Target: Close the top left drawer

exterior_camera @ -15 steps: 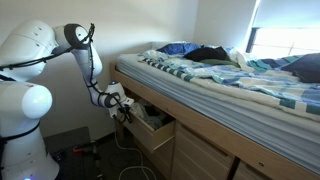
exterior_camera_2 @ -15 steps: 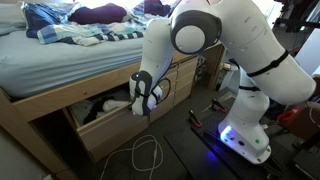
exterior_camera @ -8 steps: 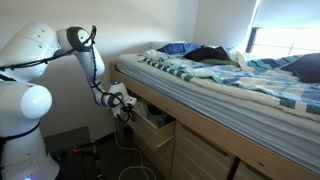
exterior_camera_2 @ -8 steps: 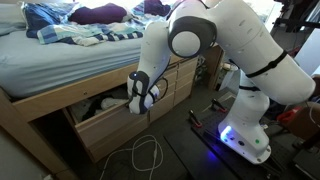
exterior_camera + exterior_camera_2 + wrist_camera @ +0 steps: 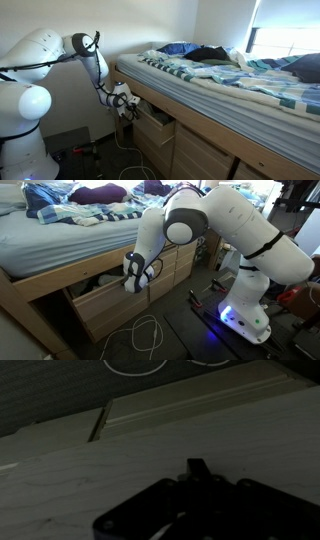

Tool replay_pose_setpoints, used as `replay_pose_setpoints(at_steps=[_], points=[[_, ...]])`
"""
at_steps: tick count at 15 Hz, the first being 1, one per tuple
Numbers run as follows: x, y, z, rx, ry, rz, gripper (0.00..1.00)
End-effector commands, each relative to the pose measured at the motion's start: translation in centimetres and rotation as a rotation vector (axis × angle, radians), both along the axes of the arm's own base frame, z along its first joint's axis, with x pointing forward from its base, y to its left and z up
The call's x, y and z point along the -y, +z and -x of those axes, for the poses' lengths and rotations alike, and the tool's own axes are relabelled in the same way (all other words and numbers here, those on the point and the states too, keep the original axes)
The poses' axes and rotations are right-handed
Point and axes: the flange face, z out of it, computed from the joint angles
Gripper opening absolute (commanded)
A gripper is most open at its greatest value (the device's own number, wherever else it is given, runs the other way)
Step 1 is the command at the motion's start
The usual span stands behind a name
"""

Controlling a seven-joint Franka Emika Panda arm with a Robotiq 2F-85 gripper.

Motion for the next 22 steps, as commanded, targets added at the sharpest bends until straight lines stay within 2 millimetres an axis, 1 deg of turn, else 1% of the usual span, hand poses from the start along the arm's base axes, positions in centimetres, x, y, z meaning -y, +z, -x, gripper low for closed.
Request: replay_pose_setpoints(at_steps=[1,7,15,18,20,21,22], points=[[-0.8,-0.7,-1.8,0.036,0.0,-0.008,0.0],[-1.8,-1.6,-3.5,0.07,0.009,-0.004,0.0],[-2.2,-1.4,-4.9,0.112,0.014,-0.004,0.0],[-2.3,-1.3,-5.1,0.117,0.016,-0.002,0.0],[-2.7,-1.4,-4.9,0.103,0.03,-0.003,0.0],[-2.0,-1.7,-4.3,0.095,0.039,0.001,0.01],[-2.1,-1.7,-4.3,0.095,0.04,0.001,0.01]])
